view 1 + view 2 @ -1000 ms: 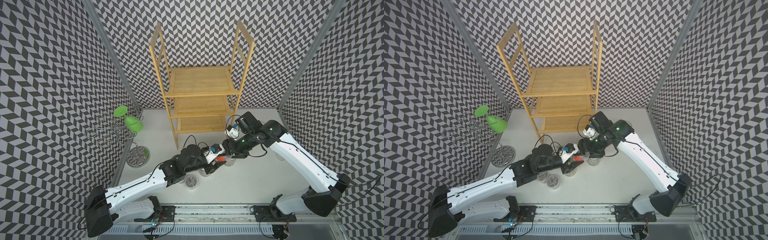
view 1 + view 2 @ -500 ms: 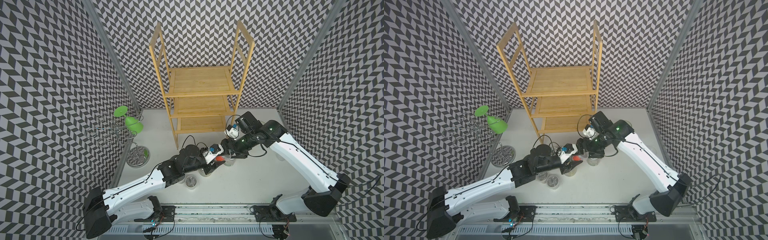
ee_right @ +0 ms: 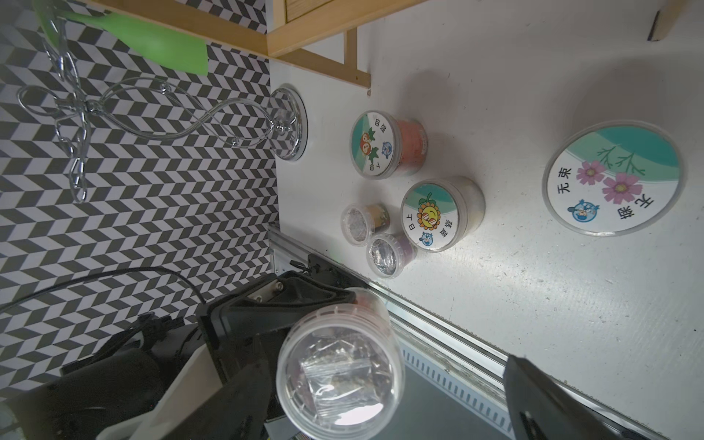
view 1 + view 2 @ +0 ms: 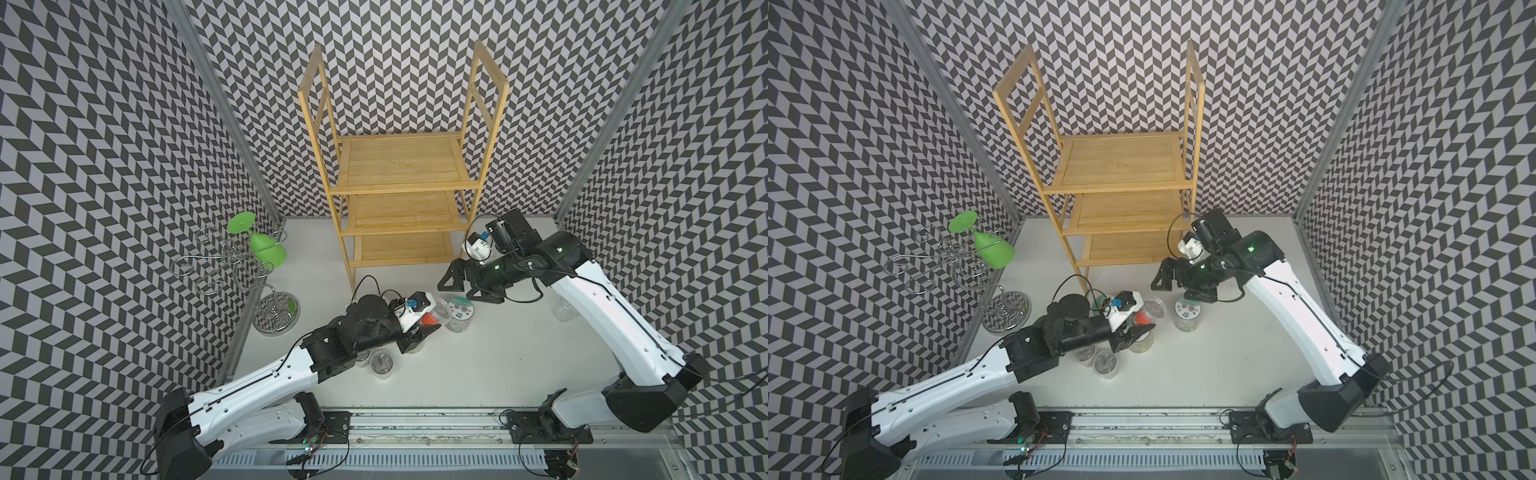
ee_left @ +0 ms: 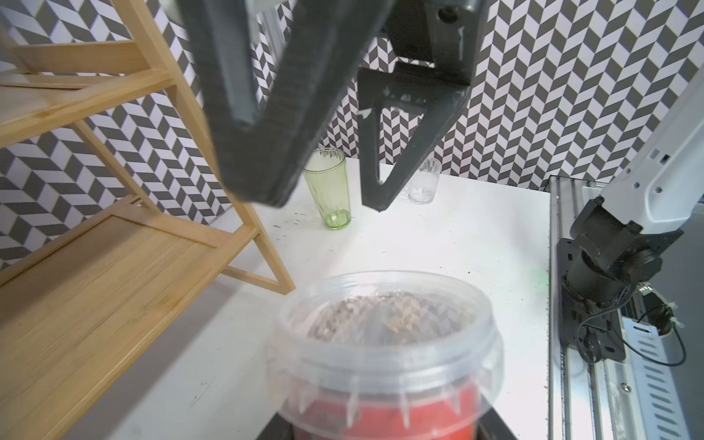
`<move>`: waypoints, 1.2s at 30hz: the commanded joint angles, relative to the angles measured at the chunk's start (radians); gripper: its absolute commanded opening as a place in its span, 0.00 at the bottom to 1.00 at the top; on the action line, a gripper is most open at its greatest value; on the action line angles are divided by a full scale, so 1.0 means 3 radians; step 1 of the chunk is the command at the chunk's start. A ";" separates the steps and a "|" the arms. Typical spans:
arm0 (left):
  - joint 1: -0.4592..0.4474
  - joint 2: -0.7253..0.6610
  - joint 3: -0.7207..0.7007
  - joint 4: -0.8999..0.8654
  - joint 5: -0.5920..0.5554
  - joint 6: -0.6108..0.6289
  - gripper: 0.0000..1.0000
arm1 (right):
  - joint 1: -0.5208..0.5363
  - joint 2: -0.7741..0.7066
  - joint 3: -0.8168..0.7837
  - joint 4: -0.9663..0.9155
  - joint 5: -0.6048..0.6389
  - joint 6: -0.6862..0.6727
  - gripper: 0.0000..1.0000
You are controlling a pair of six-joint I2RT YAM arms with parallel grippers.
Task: Place the seed container on the shelf
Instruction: Pick up the seed jar at the center of the board, then place the seed jar on the shelf.
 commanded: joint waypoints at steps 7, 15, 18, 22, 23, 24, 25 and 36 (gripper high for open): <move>0.0184 -0.0233 0.0635 -0.0530 -0.0485 -0.0011 0.59 | -0.0125 -0.0311 -0.0475 -0.0024 0.0369 -0.0007 0.99; 0.0192 -0.0101 0.1149 -0.0494 -0.0928 0.0013 0.59 | -0.0157 -0.0489 -0.1049 0.0102 0.0499 -0.0061 1.00; 0.0191 -0.0041 0.1303 -0.0353 -0.1145 0.0057 0.58 | -0.0165 -0.0525 -0.1203 0.0153 0.0492 -0.0083 1.00; 0.0188 0.0161 0.1620 -0.0285 -0.1470 0.0091 0.56 | -0.0167 -0.0572 -0.1363 0.0222 0.0459 -0.0102 1.00; 0.0192 0.0209 0.1687 -0.0238 -0.1555 0.0108 0.56 | -0.0170 -0.0581 -0.1397 0.0239 0.0444 -0.0109 1.00; 0.0195 0.0237 0.1728 -0.0174 -0.1632 0.0112 0.56 | -0.0173 -0.0588 -0.1425 0.0253 0.0433 -0.0110 1.00; 0.0192 0.0269 0.1750 -0.0074 -0.1697 0.0132 0.55 | -0.0175 -0.0600 -0.1453 0.0270 0.0423 -0.0120 1.00; 0.0221 0.0675 0.2123 0.0781 -0.2320 0.0586 0.54 | -0.0176 -0.0691 -0.1806 0.0432 0.0332 -0.0180 1.00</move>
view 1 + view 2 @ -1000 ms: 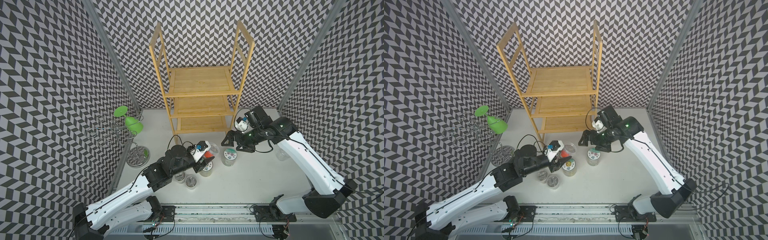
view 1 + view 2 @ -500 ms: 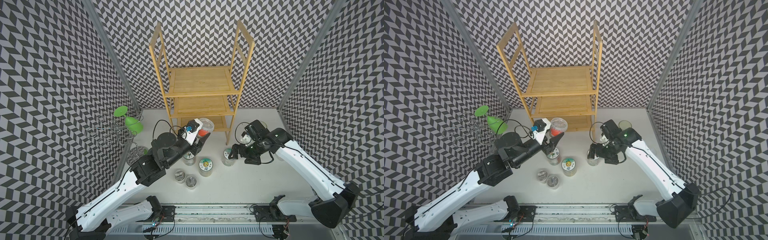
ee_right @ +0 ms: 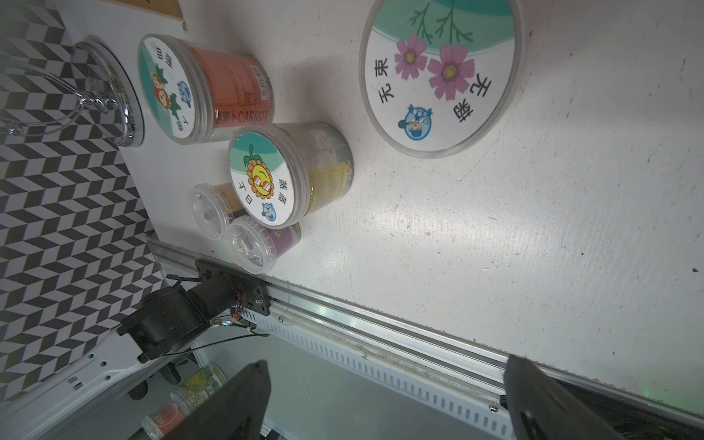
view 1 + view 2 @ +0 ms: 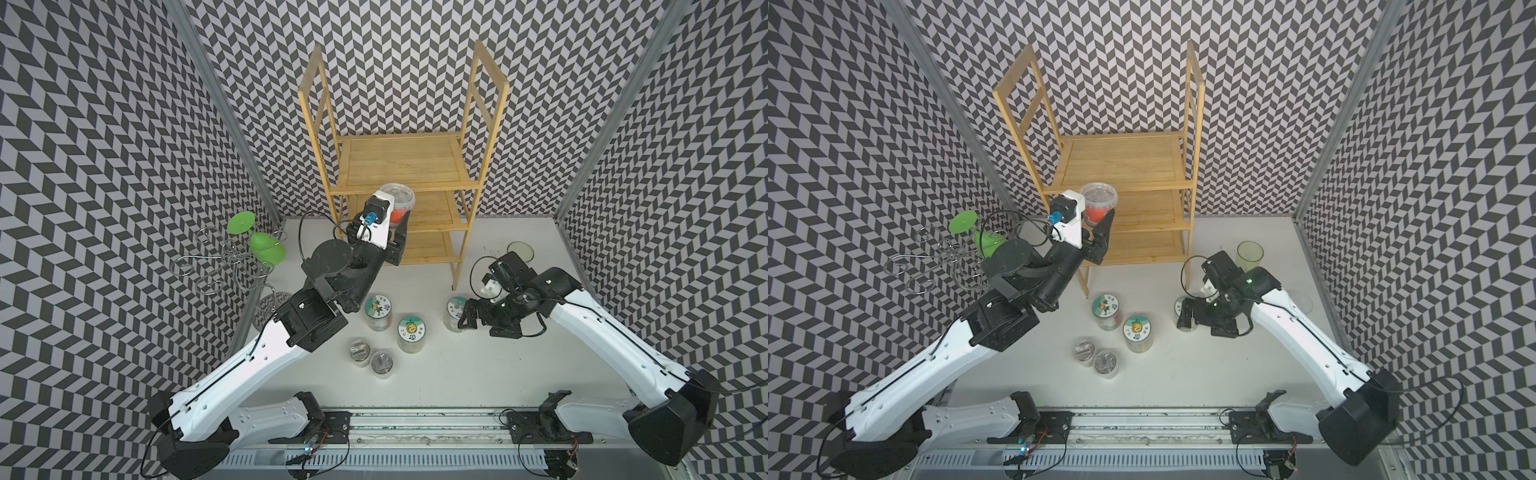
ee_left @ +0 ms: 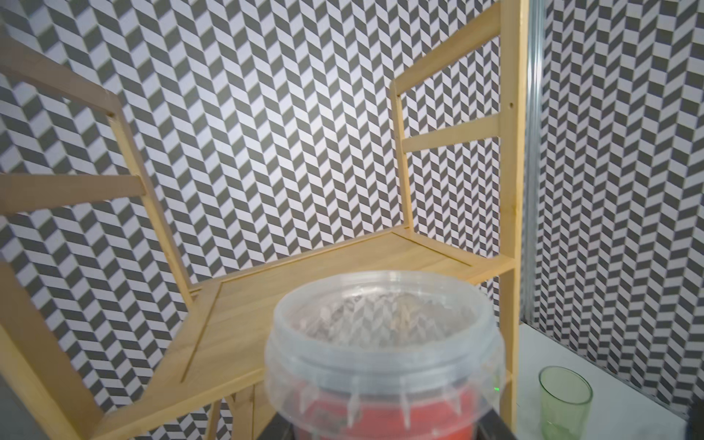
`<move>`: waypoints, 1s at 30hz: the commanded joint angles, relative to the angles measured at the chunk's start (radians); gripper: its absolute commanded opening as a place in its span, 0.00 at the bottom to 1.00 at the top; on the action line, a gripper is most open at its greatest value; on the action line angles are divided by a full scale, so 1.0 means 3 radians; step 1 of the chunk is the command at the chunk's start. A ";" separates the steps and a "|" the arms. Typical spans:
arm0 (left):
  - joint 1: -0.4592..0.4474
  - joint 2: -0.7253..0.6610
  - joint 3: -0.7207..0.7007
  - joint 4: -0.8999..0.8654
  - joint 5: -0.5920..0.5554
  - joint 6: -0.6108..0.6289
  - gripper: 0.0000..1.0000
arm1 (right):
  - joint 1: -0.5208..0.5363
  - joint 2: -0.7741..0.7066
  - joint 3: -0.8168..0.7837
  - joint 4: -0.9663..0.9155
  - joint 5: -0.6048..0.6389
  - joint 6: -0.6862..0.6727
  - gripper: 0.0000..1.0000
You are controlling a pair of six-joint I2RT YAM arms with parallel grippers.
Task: Place the seed container on the shelf
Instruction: Place the seed jar on the shelf.
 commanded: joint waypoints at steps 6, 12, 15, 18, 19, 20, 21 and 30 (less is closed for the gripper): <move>0.0315 0.0406 0.0498 0.0407 -0.0244 0.0154 0.54 | -0.0022 -0.0119 -0.0220 0.0225 0.0014 -0.0107 1.00; 0.0652 0.0870 0.1183 0.0224 -0.0197 0.0000 0.55 | -0.0031 -0.0122 -0.0253 0.0259 0.0065 -0.0238 1.00; 0.0755 0.1101 0.1500 0.0187 -0.0178 0.0013 0.55 | -0.0073 -0.0117 -0.0253 0.0248 0.0065 -0.0321 1.00; 0.0804 0.1319 0.1754 0.0129 -0.0170 0.0014 0.55 | -0.0147 -0.0118 -0.0250 0.0231 0.0065 -0.0402 1.00; 0.0817 0.1373 0.1815 0.0114 -0.0178 0.0004 0.55 | -0.0176 -0.0115 -0.0248 0.0221 0.0068 -0.0430 1.00; 0.0825 0.1422 0.1878 0.0097 -0.0199 -0.0007 0.56 | -0.0200 -0.0111 -0.0243 0.0209 0.0070 -0.0457 1.00; 0.0825 0.1475 0.1938 0.0064 -0.0222 -0.0024 0.56 | -0.0230 -0.0121 -0.0243 0.0196 0.0066 -0.0487 1.00; 0.0864 0.1694 0.2065 -0.0065 -0.0504 -0.0088 0.59 | -0.0273 -0.0161 -0.0233 0.0187 0.0101 -0.0531 1.00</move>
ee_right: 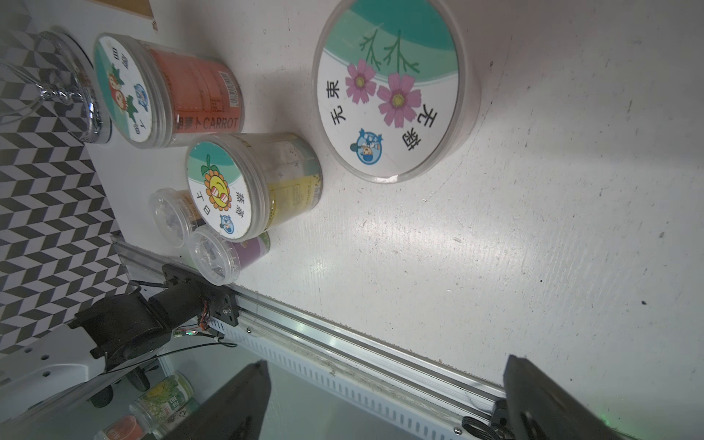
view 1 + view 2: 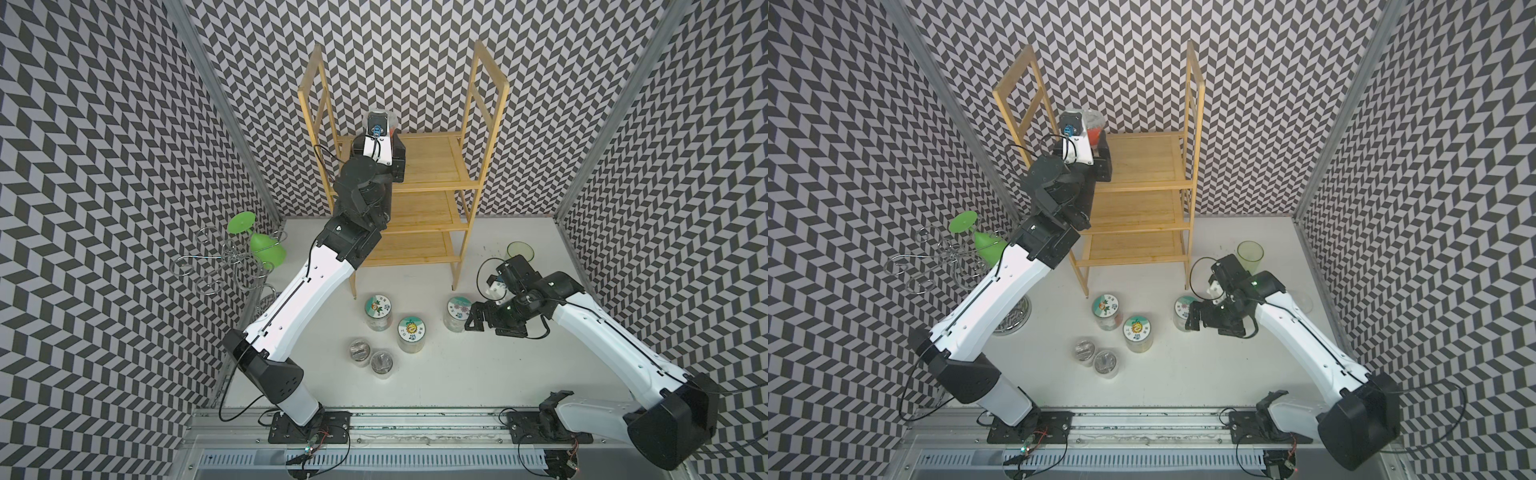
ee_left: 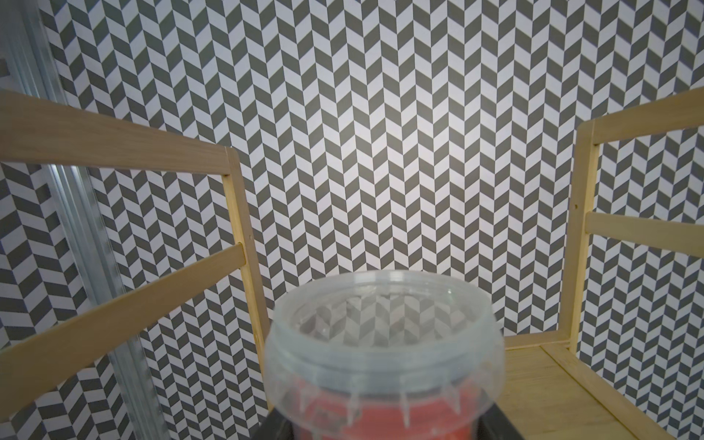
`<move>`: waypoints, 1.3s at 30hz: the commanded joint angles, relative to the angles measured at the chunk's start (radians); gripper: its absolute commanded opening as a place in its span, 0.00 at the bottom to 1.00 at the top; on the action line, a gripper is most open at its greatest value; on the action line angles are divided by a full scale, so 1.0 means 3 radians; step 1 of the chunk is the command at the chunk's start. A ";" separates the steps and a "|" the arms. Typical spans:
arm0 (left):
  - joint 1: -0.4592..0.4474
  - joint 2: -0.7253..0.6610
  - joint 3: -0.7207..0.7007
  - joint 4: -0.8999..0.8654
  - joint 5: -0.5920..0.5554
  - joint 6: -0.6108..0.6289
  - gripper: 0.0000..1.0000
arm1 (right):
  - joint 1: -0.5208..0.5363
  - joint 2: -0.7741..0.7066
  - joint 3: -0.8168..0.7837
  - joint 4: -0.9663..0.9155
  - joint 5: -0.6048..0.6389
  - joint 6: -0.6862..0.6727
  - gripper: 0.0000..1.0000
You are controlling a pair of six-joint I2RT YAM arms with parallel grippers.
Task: Place the seed container on the shelf
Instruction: Place the seed jar on the shelf.
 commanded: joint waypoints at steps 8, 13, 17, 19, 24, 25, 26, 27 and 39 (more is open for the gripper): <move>0.0125 0.0004 0.0038 -0.0021 -0.0221 0.0017 0.60 | -0.0012 -0.0168 -0.0036 0.0086 0.0047 -0.0049 1.00; 0.0148 -0.0042 -0.0066 0.0001 -0.0237 0.0048 0.61 | -0.0012 -0.0184 -0.0042 0.0079 0.0047 -0.0054 0.99; 0.0162 -0.0082 -0.0142 0.0006 -0.0255 0.0057 0.61 | -0.0019 -0.0210 -0.0081 0.0068 0.0044 -0.0054 1.00; 0.0173 -0.0102 -0.0179 0.0004 -0.0260 0.0057 0.61 | -0.0017 -0.0216 -0.0093 0.0066 0.0041 -0.0058 1.00; 0.0201 -0.0147 -0.0228 0.0008 -0.0273 0.0091 0.62 | -0.0018 -0.0230 -0.0089 0.0062 0.0036 -0.0060 1.00; 0.0209 -0.0157 -0.0236 0.0011 -0.0277 0.0102 0.62 | -0.0017 -0.0239 -0.0097 0.0062 0.0036 -0.0060 0.99; 0.0219 -0.0170 -0.0244 0.0010 -0.0274 0.0112 0.62 | -0.0017 -0.0237 -0.0106 0.0062 0.0032 -0.0057 0.99; 0.0227 -0.0181 -0.0258 0.0012 -0.0276 0.0123 0.62 | -0.0017 -0.0238 -0.0109 0.0062 0.0031 -0.0054 0.99; 0.0296 -0.0197 -0.0284 -0.0008 -0.0272 0.0187 0.64 | -0.0017 -0.0230 -0.0104 0.0081 0.0016 -0.0064 0.99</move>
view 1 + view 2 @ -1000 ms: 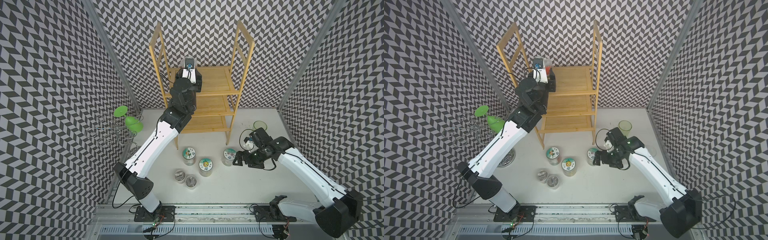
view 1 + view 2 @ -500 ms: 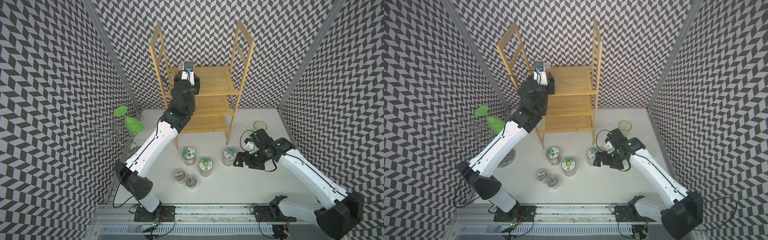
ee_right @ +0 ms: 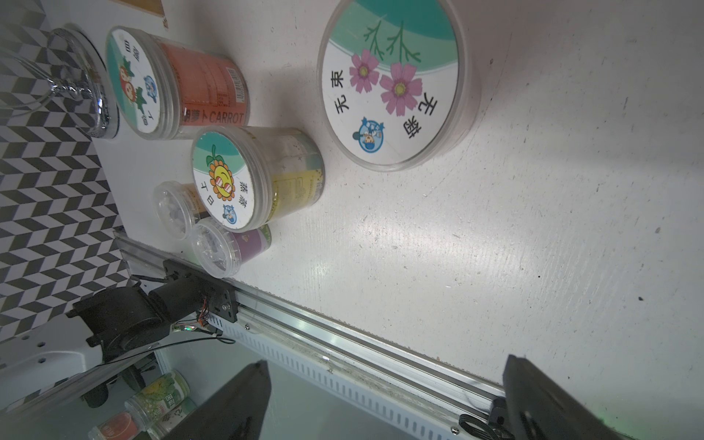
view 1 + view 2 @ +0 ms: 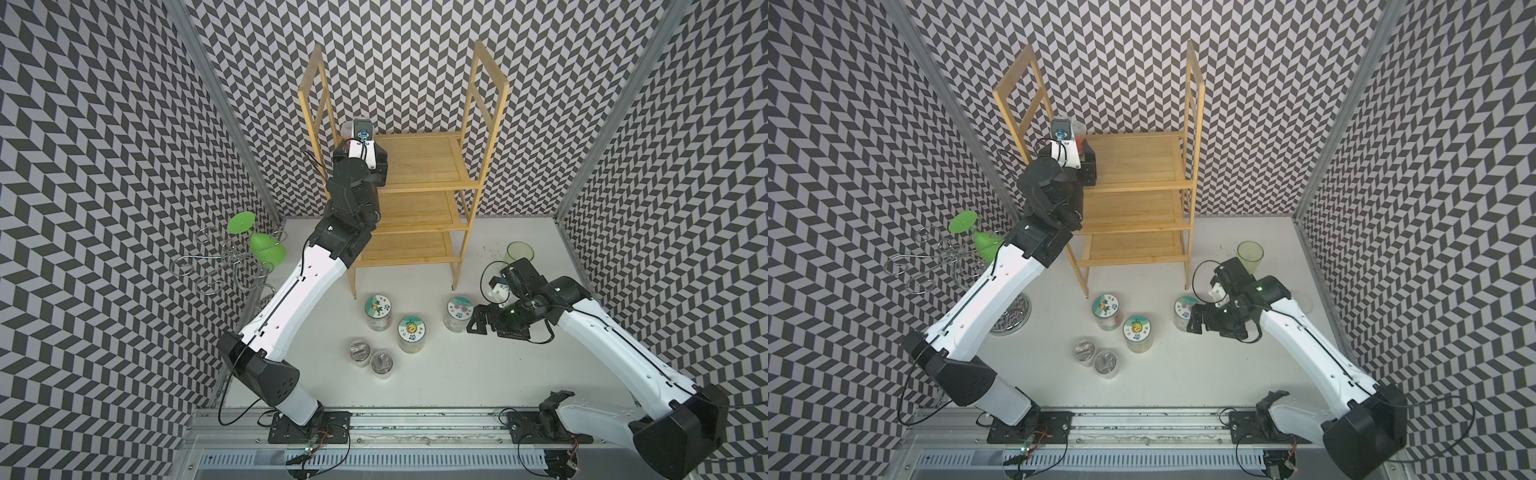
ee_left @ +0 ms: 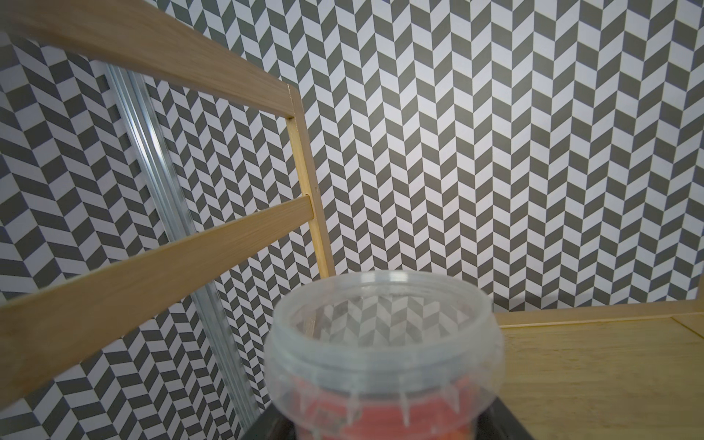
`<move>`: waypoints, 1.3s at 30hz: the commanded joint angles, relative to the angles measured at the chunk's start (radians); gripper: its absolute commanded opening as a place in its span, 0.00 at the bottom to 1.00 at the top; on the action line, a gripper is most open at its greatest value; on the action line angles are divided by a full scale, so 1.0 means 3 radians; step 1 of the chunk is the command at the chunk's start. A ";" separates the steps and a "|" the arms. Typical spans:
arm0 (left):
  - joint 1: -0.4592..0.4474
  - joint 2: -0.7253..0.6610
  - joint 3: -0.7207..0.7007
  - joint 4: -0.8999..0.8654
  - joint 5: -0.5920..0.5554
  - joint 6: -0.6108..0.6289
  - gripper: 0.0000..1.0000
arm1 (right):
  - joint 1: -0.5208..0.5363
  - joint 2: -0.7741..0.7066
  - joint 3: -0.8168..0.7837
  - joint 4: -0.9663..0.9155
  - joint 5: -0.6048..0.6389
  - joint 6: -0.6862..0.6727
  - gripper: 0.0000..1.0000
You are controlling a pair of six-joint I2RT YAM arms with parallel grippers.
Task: Place the seed container on the shelf
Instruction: Place the seed jar on the shelf.
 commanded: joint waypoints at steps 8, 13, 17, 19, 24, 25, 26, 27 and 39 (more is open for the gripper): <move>0.0024 -0.0095 -0.0109 0.0024 -0.0004 -0.0002 0.66 | -0.0017 -0.0104 -0.0045 0.0066 0.0021 -0.0057 0.99; 0.0024 -0.0124 -0.0219 0.0036 -0.0022 -0.0001 0.67 | -0.0017 -0.0126 -0.0076 0.0062 0.0016 -0.0049 0.99; 0.0024 -0.0154 -0.0277 0.0045 -0.0024 -0.0026 0.68 | -0.0023 -0.0131 -0.0083 0.0066 0.0021 -0.0049 0.99; 0.0029 -0.0168 -0.0294 0.0045 -0.0028 -0.0023 0.68 | -0.0024 -0.0132 -0.0088 0.0067 0.0021 -0.0047 1.00; 0.0029 -0.0202 -0.0280 0.0037 -0.0009 -0.0016 0.70 | -0.0035 -0.0121 -0.0084 0.0071 0.0021 -0.0042 0.99; 0.0029 -0.0203 -0.0274 0.0026 -0.0002 -0.0017 0.71 | -0.0032 -0.0120 -0.0083 0.0071 0.0021 -0.0042 0.99; 0.0024 -0.0216 -0.0273 0.0020 0.0000 -0.0017 0.72 | -0.0036 -0.0117 -0.0082 0.0071 0.0022 -0.0042 0.99; 0.0024 -0.0221 -0.0273 0.0017 0.0006 -0.0017 0.72 | -0.0038 -0.0114 -0.0075 0.0071 0.0022 -0.0042 0.99; 0.0024 -0.0252 -0.0282 -0.0037 0.0073 -0.0043 0.73 | -0.0054 -0.0072 -0.0042 0.0076 0.0031 -0.0042 0.99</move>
